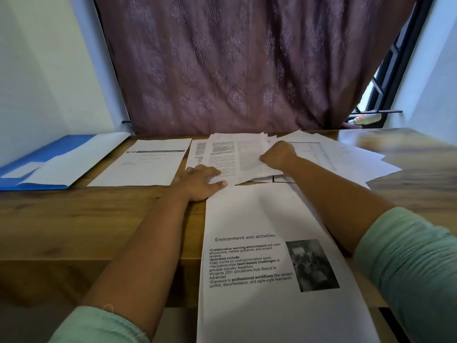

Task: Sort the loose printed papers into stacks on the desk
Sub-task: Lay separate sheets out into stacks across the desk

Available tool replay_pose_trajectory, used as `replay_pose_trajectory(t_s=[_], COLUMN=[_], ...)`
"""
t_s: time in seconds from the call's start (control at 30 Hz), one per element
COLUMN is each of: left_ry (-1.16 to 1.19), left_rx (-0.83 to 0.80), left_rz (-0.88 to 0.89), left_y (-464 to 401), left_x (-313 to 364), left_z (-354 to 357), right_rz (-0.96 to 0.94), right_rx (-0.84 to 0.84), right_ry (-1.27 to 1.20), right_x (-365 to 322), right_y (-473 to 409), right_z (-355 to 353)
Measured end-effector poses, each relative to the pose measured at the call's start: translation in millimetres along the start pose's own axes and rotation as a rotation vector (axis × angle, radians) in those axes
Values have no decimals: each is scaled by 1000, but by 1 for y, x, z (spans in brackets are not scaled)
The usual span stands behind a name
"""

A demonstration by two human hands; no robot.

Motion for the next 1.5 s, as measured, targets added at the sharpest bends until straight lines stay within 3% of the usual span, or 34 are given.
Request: replay_pose_trajectory(t_s=[0.17, 0.3, 0.37, 0.5, 0.67, 0.9, 1.1, 1.27, 1.4, 1.5], left_ry=[-18, 235, 411, 311, 283, 344, 393, 440, 702, 1016], left_rx=[11, 158, 70, -196, -226, -230, -268, -283, -280, -52], left_rz=[-38, 141, 285, 349, 366, 374, 338, 336, 309, 152], left_y=[4, 19, 28, 32, 32, 36, 39, 44, 48, 42], left_x=[1, 28, 51, 73, 73, 76, 77, 79, 69, 39], left_z=[-6, -22, -16, 11, 15, 13, 14, 10, -3, -26], right_rz=[-192, -277, -259, -217, -156, -271, -333, -410, -389, -291], right_rx=[-77, -555, -665, -595, -463, -364, -490, -387, -443, -387], right_ry=[51, 271, 329, 410, 347, 214, 232, 189, -65, -370], right_x=[-2, 11, 23, 40, 56, 48, 39, 29, 28, 28], right_y=[15, 77, 106, 114, 102, 106, 114, 111, 115, 103], right_z=[-27, -27, -18, -6, -19, -15, -8, -17, -29, -42])
Point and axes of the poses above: each hand's wrist, its own y-axis away from the middle knuckle, its own z-axis out of the palm, x = y × z, the point moved 9 cm from there along -y, towards the middle knuckle, and after that the axes turned 8 degrees about -x, right-handed, at the moved point
